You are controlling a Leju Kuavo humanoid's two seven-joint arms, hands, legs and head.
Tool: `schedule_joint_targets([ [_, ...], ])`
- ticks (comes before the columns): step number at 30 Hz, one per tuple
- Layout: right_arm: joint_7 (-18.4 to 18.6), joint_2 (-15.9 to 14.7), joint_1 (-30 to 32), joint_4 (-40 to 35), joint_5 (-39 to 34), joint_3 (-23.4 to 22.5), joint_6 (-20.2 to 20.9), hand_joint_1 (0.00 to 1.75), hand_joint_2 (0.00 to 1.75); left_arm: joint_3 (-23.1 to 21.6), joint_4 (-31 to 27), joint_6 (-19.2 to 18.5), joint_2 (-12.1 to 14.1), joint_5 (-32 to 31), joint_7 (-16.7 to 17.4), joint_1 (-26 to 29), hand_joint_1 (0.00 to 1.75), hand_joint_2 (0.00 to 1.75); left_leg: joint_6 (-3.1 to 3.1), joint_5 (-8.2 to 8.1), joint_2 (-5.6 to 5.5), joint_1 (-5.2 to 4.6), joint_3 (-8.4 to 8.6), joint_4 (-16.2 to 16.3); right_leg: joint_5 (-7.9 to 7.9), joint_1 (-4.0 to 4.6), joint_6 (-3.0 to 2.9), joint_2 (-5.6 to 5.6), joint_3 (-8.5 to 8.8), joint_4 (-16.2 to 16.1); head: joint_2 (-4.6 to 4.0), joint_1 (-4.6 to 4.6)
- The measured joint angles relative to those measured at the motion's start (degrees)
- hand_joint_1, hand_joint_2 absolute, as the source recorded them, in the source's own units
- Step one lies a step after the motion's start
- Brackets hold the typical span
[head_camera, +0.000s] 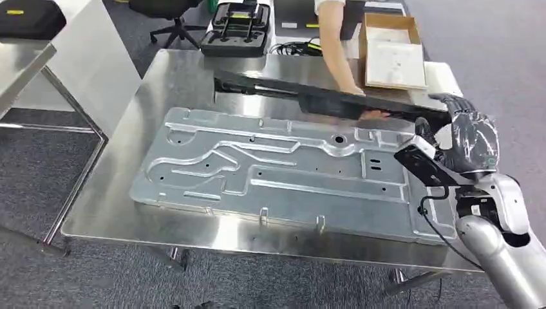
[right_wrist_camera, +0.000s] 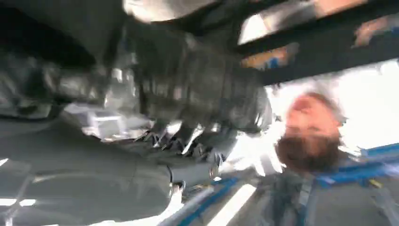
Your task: Take the parts from the cabinet and place them on the table.
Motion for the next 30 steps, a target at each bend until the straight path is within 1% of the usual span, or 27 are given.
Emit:
schedule_joint_targets([
  [1, 0.1, 0.0, 0.0, 0.0, 0.1, 0.0, 0.2, 1.75, 0.0, 0.0, 0.0, 0.0, 0.0, 0.0, 0.0, 0.1, 0.0, 0.0, -0.16, 0.09, 0.05, 0.07, 0.08, -0.2, -0.03, 0.03, -0.21, 0.04, 0.0, 0.0, 0.0, -0.04],
  [2, 0.1, 0.0, 0.0, 0.0, 0.1, 0.0, 0.2, 1.75, 0.0, 0.0, 0.0, 0.0, 0.0, -0.1, 0.0, 0.0, 0.0, 0.0, -0.41, -0.09, 0.04, -0.09, 0.04, -0.1, 0.25, -0.52, -0.66, 0.12, 0.08, -0.4, 0.0, -0.05],
  [3, 0.1, 0.0, 0.0, 0.0, 0.1, 0.0, 0.2, 1.75, 0.0, 0.0, 0.0, 0.0, 0.0, -0.1, 0.0, 0.0, 0.0, 0.0, -0.9, -0.88, -0.03, 0.02, -0.19, 0.6, 0.42, -0.68, -0.94, 0.04, 0.23, -0.6, 0.0, 0.02],
  [4, 0.1, 0.0, 0.0, 0.0, 0.1, 0.0, 0.2, 1.75, 0.0, 0.0, 0.0, 0.0, 0.0, -0.2, 0.0, -0.1, 0.0, 0.0, -1.39, -2.55, 0.07, 0.09, -1.14, 2.9, 0.48, -0.69, -1.04, 0.08, 0.2, -0.6, 0.0, -0.37],
  [5, 0.2, 0.0, 0.0, 0.0, 0.1, 0.0, 0.2, 1.75, 0.0, 0.1, 0.0, 0.0, 0.0, -0.2, -0.1, -0.1, 0.0, 0.0, -1.79, -5.13, 0.07, 0.44, -3.23, 7.6, 0.5, -0.68, -1.3, 0.06, 0.14, -0.6, 0.0, -0.46],
  [6, 0.2, 0.0, 0.0, 0.0, 0.1, 0.0, 0.2, 1.75, 0.0, 0.1, 0.0, 0.0, 0.0, -0.3, 0.0, -0.1, 0.0, 0.0, -1.96, -6.37, 0.07, 0.61, -4.49, 10.4, 0.5, -0.67, -1.3, 0.06, 0.13, -0.6, 0.0, -0.41],
  [7, 0.2, 0.0, 0.0, 0.1, 0.1, 0.0, 0.2, 1.75, 0.0, 0.2, 0.0, 0.0, 0.0, -0.4, 0.0, 0.0, 0.0, 0.0, -2.21, -8.24, 0.07, 0.8, -6.84, 15.5, 0.5, -0.68, -1.31, 0.07, 0.09, -0.6, 0.0, -0.5],
  [8, 0.2, 0.0, 0.1, 0.1, 0.1, 0.0, 0.3, 1.75, 0.0, 0.2, 0.0, 0.0, 0.0, -0.5, 0.0, 0.1, 0.0, 0.0, -2.31, -8.14, 0.08, 0.96, -7.62, 17.1, 0.5, -0.7, -1.3, 0.08, 0.09, -0.5, 0.0, -0.46],
  [9, 0.2, 0.0, 0.1, 0.1, 0.1, 0.0, 0.3, 1.75, 0.0, 0.2, 0.0, 0.0, 0.0, -0.5, 0.0, 0.1, 0.0, 0.0, -2.3, -6.76, 0.08, 1.07, -6.92, 15.6, 0.5, -0.71, -1.29, 0.11, 0.1, -0.5, 0.0, -0.48],
  [10, 0.2, 0.0, 0.1, 0.1, 0.1, 0.0, 0.3, 1.75, 0.0, 0.2, 0.0, 0.0, 0.0, -0.5, 0.0, 0.1, 0.0, 0.0, -2.23, -4.91, 0.08, 1.15, -5.39, 12.5, 0.51, -0.72, -1.28, 0.16, 0.1, -0.5, 0.0, -0.46],
  [11, 0.2, 0.0, 0.1, 0.1, 0.1, 0.0, 0.3, 1.22, 0.0, 0.3, 0.0, 0.0, 0.0, -0.5, 0.0, 0.1, 0.0, 0.0, -2.04, -2.62, 0.07, 1.16, -3.04, 8.0, 0.5, -0.72, -1.27, 0.24, 0.17, -0.5, 0.0, -0.48],
  [12, 0.2, 0.0, 0.1, 0.0, 0.1, 0.0, 0.3, 0.14, 0.0, 0.3, 0.0, 0.0, 0.0, -0.5, 0.0, 0.0, 0.0, 0.0, -1.73, -0.31, 0.02, 1.16, -0.1, 2.5, 0.5, -0.72, -1.19, 0.28, 0.29, -0.5, 0.0, -0.5],
  [13, 0.2, 0.0, 0.1, 0.0, 0.1, 0.0, 0.3, 0.0, 0.0, 0.3, 0.0, 0.0, 0.0, -0.5, 0.0, -0.1, 0.0, 0.0, -1.47, -1.29, -0.09, 1.08, 1.3, -0.2, 0.59, -0.62, -0.91, 0.28, 0.25, -0.5, 0.0, -0.39],
  [14, 0.2, 0.0, 0.0, 0.1, 0.1, 0.0, 0.3, 0.0, 0.0, 0.3, 0.0, 0.0, 0.0, -0.5, -0.1, -0.2, 0.0, 0.0, -1.32, -0.65, -0.07, 0.68, 1.16, -0.6, 0.74, -0.56, -0.45, 0.38, 0.05, -0.5, 0.0, -0.42],
  [16, 0.2, 0.0, 0.0, 0.0, 0.4, 0.0, 0.2, 0.0, 0.0, 0.4, 0.0, -0.1, 0.0, -0.5, 0.0, -0.1, 0.0, 0.0, -0.97, -0.53, -0.06, 0.48, 0.94, -0.4, 1.08, -0.67, 0.2, 0.39, 0.04, -1.0, 0.0, -0.42],
  [17, 0.2, 0.0, 0.0, 0.0, 0.6, 0.0, 0.1, 0.0, 0.0, 0.4, 0.0, -0.1, 0.0, -0.6, -0.1, -0.1, 0.0, 0.0, -0.45, -0.2, 0.01, 0.59, 1.01, -0.9, 1.28, -0.63, 0.7, 0.4, 0.17, -1.2, 0.0, -0.44],
  [18, 0.0, -0.1, 0.0, 0.0, 0.8, 0.0, 0.1, 0.0, 0.0, 0.4, 0.0, -0.1, 0.0, -0.6, -0.1, -0.1, 0.0, 0.0, 0.18, 0.5, 0.2, 1.07, 1.49, -1.9, 0.8, -0.81, 0.91, 0.3, -0.01, -0.9, 0.0, -0.42],
  [19, -0.1, -0.1, 0.0, 0.0, 1.2, 0.0, 0.0, 0.0, 0.0, 0.5, 0.0, -0.2, 0.0, -0.6, -0.2, -0.1, 0.0, 0.0, 0.44, 0.74, 0.2, 0.87, 1.65, -2.4, -0.68, -0.63, 0.92, 0.18, -0.68, 0.7, 0.0, -0.15],
  [21, -0.4, 0.0, -0.1, 0.0, 1.8, 0.0, -0.2, 0.0, 0.0, 0.5, 0.0, -0.2, -0.1, -0.7, -0.3, -0.2, 0.0, 0.0, 0.85, 0.87, 0.25, 0.73, 1.44, -2.3, -5.27, -0.57, 0.92, 0.25, -4.26, 9.1, 0.0, -0.02],
  [22, -0.7, 0.0, 0.1, 0.0, 2.1, 0.0, -0.3, 0.0, 0.0, 0.5, 0.0, -0.3, -0.1, -0.7, -0.3, -0.1, 0.0, 0.0, 0.88, 0.86, 0.26, 0.62, 1.36, -2.2, -6.81, -0.62, 0.98, 0.24, -6.16, 13.4, 0.0, 0.02],
  [23, -0.9, 0.0, 0.3, 0.0, 2.3, 0.0, -0.4, 0.0, 0.0, 0.5, 0.0, -0.3, -0.1, -0.7, -0.3, 0.0, 0.0, 0.0, 0.89, 0.85, 0.26, 0.58, 1.31, -2.1, -7.02, -0.66, 1.03, 0.23, -7.15, 15.6, 0.0, -0.02],
  [24, -1.2, 0.0, 0.4, 0.0, 2.5, 0.0, -0.5, 0.0, 0.0, 0.5, 0.0, -0.4, -0.1, -0.7, -0.3, 0.0, 0.0, 0.0, 0.88, 0.83, 0.26, 0.57, 1.31, -2.0, -6.03, -0.69, 1.11, 0.22, -6.84, 15.1, 0.0, 0.02],
  [25, -1.3, 0.1, 0.3, 0.0, 2.5, 0.0, -0.7, 0.0, 0.0, 0.6, 0.0, -0.4, -0.1, -0.7, -0.3, 0.0, 0.0, 0.0, 0.84, 0.76, 0.25, 0.58, 1.31, -1.9, -4.41, -0.74, 1.14, 0.2, -5.67, 12.8, 0.0, 0.02],
  [27, -1.8, 0.1, 0.3, -0.5, 2.7, 0.0, -1.3, 0.0, 0.0, 0.6, 0.0, -0.5, -0.2, -0.7, -0.4, 0.0, 0.0, 0.0, 0.56, 0.33, 0.2, 0.66, 1.31, -1.2, 0.75, -0.93, 1.16, -0.07, -0.05, 2.1, 0.0, 0.04],
  [28, -1.9, 0.3, 0.3, -0.6, 2.7, 0.1, -1.4, 0.0, 0.0, 0.7, 0.0, -0.5, -0.2, -0.7, -0.4, 0.0, 0.0, 0.0, 0.29, 0.13, 0.15, 0.62, 1.09, -0.9, -0.69, -0.82, 1.03, -0.23, 1.12, 0.0, 0.0, 0.0],
  [29, -1.9, 0.3, 0.2, -0.7, 2.8, 0.1, -1.5, 0.0, 0.0, 0.7, 0.0, -0.5, -0.2, -0.6, -0.4, -0.1, 0.0, 0.0, 0.0, -0.03, 0.13, 0.25, 0.67, -0.2, -0.3, -0.34, 0.79, -0.05, 1.15, -0.4, 0.0, 0.07],
  [30, -2.0, 0.3, 0.3, -0.9, 3.0, 0.1, -1.6, 0.0, 0.0, 0.7, 0.0, -0.5, -0.2, -0.6, -0.4, -0.1, 0.0, 0.0, -0.24, 0.08, 0.13, 0.21, 0.46, -0.3, -0.21, -0.47, 0.48, 0.06, 0.87, -0.2, 0.0, -0.09],
])
